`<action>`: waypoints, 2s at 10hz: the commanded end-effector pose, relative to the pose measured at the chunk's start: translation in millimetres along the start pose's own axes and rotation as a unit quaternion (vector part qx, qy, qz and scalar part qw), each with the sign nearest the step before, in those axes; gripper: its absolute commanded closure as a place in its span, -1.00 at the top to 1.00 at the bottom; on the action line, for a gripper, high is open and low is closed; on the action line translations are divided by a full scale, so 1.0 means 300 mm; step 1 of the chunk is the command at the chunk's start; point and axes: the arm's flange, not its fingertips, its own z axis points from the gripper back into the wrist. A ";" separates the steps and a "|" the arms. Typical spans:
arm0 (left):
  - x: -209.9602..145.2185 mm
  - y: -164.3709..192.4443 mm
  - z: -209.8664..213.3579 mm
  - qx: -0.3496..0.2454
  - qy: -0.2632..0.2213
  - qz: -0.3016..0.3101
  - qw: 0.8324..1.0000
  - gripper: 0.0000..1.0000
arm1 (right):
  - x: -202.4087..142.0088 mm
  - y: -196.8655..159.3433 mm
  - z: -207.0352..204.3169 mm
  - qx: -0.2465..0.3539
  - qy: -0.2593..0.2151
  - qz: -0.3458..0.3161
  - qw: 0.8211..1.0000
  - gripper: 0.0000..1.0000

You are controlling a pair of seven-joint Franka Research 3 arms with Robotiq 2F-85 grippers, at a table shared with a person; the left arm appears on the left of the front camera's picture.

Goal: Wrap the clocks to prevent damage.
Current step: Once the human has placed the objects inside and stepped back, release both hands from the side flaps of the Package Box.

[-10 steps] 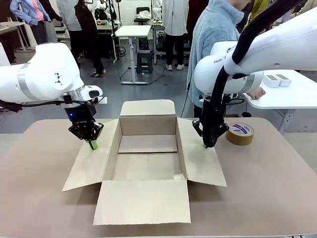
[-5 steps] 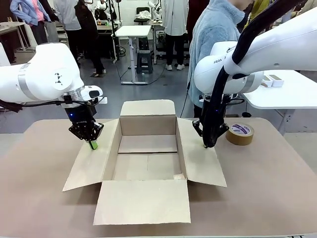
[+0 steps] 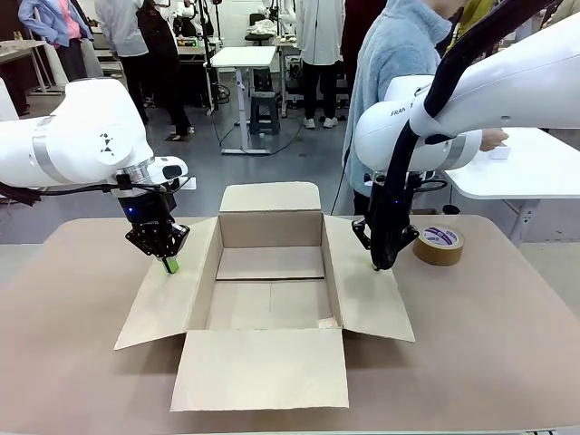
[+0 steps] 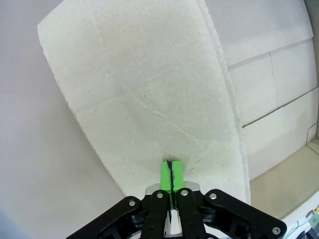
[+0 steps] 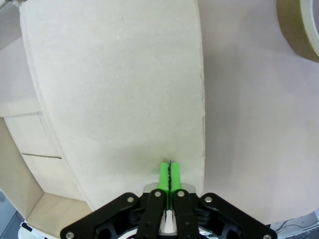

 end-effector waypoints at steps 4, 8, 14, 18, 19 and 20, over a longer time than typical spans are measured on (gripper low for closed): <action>-0.005 0.002 -0.005 0.001 0.001 0.000 1.000 -1.00 | -0.003 0.004 0.003 0.000 0.000 -0.003 1.000 -1.00; -0.005 0.002 -0.005 0.001 0.001 0.000 1.000 -1.00 | -0.003 0.004 0.003 0.000 0.000 -0.003 1.000 -1.00; -0.005 0.002 -0.005 0.001 0.001 0.000 1.000 -1.00 | -0.003 0.004 0.003 0.000 0.000 -0.003 1.000 -1.00; -0.005 0.002 -0.005 0.001 0.001 0.000 1.000 -1.00 | -0.003 0.004 0.003 0.000 0.000 -0.003 1.000 -1.00; -0.005 0.002 -0.005 0.001 0.001 0.000 1.000 -1.00 | -0.003 0.004 0.003 0.000 0.000 -0.003 1.000 -1.00; -0.005 0.002 -0.005 0.001 0.001 0.000 1.000 -1.00 | -0.003 0.004 0.003 0.000 0.000 -0.003 1.000 -1.00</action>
